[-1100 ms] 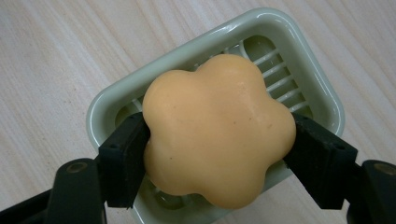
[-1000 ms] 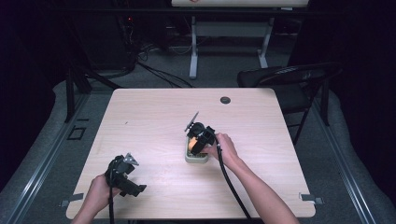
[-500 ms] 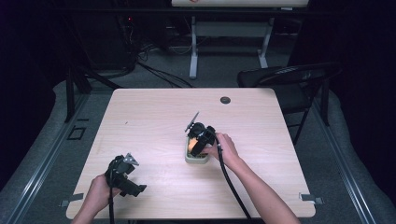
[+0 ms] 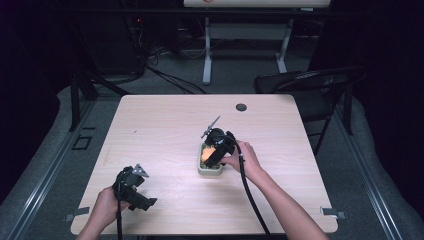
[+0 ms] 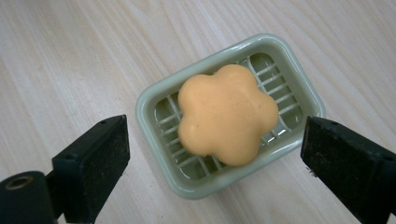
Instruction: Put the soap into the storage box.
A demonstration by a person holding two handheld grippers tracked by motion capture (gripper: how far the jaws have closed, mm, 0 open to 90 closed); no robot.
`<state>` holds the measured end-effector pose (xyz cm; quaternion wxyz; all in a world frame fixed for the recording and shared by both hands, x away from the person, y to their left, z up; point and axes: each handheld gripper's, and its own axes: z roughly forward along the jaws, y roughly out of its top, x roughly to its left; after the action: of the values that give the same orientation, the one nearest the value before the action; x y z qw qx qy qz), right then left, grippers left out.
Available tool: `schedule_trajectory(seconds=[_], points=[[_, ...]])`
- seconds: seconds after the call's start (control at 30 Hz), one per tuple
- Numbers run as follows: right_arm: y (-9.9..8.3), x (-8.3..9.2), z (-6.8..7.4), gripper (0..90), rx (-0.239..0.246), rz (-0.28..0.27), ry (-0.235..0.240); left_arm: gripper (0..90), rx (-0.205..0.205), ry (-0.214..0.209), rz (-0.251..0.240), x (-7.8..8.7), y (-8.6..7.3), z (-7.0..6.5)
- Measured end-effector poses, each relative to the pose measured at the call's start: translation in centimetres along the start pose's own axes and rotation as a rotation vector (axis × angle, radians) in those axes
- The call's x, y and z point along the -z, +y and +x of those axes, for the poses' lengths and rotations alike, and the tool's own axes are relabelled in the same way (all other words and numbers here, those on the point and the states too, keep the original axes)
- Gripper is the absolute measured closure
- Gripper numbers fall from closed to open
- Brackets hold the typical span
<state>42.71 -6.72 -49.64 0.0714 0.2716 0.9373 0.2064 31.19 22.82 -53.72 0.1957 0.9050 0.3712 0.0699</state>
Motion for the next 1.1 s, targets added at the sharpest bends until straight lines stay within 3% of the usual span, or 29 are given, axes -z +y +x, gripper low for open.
schedule_trajectory(seconds=[0.53,1.1], points=[[-2.9,4.3,1.5,5.2,0.016,-0.052,-0.005,0.2,0.000,0.001,0.001,0.0,0.0,0.0],[-8.2,6.8,0.6,3.6,-0.026,-0.036,-0.051,0.2,0.001,0.006,0.000,-0.1,0.1,-0.1]])
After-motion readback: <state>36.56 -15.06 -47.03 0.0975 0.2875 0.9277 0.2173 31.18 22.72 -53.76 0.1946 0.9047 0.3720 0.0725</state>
